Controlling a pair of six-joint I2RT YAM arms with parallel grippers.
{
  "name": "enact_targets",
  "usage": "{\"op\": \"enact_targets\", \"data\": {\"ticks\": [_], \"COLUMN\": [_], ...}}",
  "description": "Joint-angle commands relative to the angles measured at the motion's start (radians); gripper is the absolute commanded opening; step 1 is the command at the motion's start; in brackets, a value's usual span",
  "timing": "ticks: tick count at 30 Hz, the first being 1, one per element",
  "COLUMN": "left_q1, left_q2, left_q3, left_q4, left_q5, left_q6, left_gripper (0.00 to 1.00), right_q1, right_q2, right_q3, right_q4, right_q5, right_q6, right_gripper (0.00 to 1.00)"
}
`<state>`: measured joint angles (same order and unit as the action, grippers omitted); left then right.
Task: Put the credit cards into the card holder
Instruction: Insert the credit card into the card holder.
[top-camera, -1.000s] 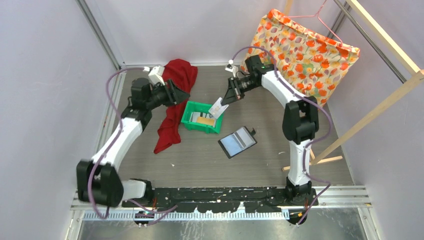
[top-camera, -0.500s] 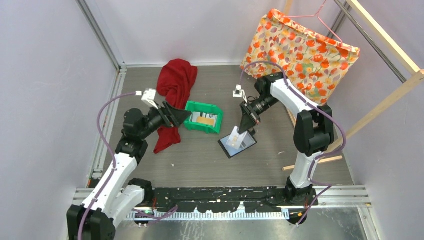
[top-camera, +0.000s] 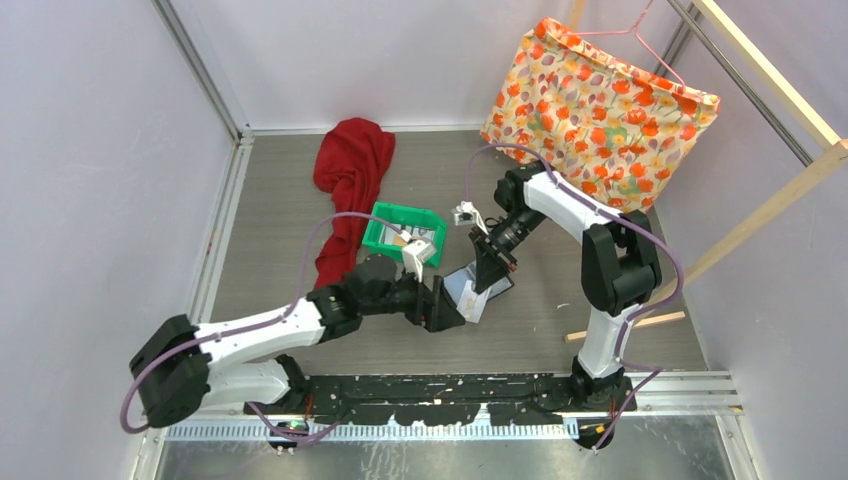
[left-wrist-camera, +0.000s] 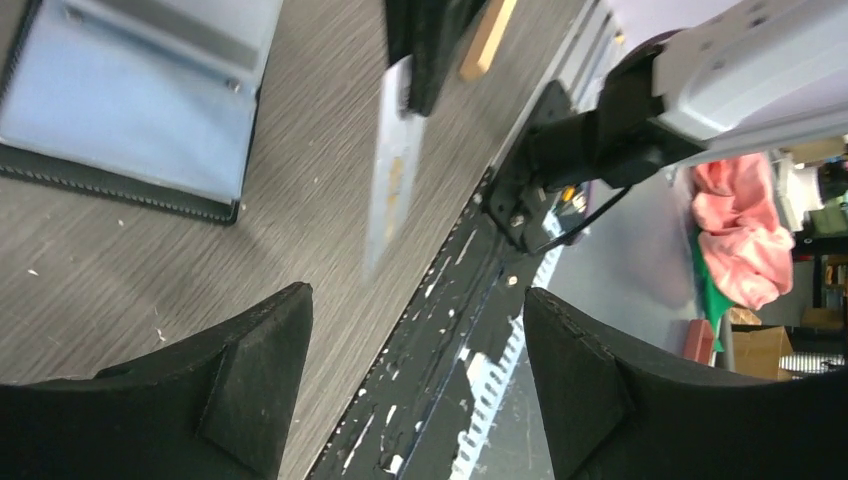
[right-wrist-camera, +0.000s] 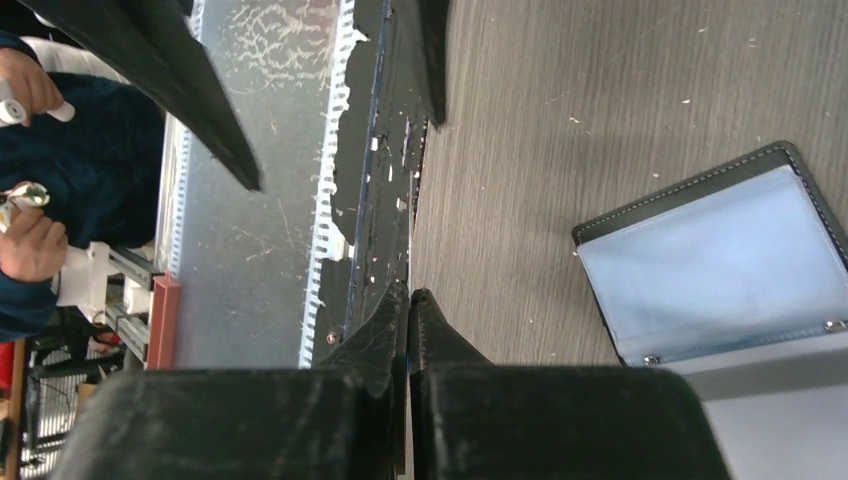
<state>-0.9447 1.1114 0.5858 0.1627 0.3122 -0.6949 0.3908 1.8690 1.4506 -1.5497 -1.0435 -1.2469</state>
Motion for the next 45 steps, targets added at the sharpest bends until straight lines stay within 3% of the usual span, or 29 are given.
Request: {"op": "enact_targets", "data": {"ticks": [1, 9, 18, 32, 45], "left_q1": [-0.038, -0.039, -0.037, -0.038, -0.037], "left_q2": [0.104, 0.093, 0.110, -0.016, 0.104], "left_q3": [0.059, 0.055, -0.025, -0.322, -0.314], "left_q4": [0.104, 0.145, 0.279, 0.600, 0.744], "left_q5": [-0.073, -0.081, -0.030, -0.081, -0.079], "left_q6": [0.003, 0.071, -0.003, -0.179, -0.209], "left_gripper": [0.77, 0.74, 0.43, 0.52, 0.39], "right_q1": [0.028, 0.093, 0.105, 0.070, 0.064], "right_q2": [-0.019, -0.025, -0.037, -0.037, -0.016], "right_q3": [0.003, 0.004, 0.008, 0.029, 0.033], "right_q4": [-0.190, -0.188, -0.188, -0.183, -0.182], "right_q5": [-0.010, 0.004, -0.015, -0.088, -0.115], "right_q6": [-0.075, -0.075, -0.068, -0.019, -0.005], "right_gripper": [0.01, 0.01, 0.01, 0.01, 0.01]}}
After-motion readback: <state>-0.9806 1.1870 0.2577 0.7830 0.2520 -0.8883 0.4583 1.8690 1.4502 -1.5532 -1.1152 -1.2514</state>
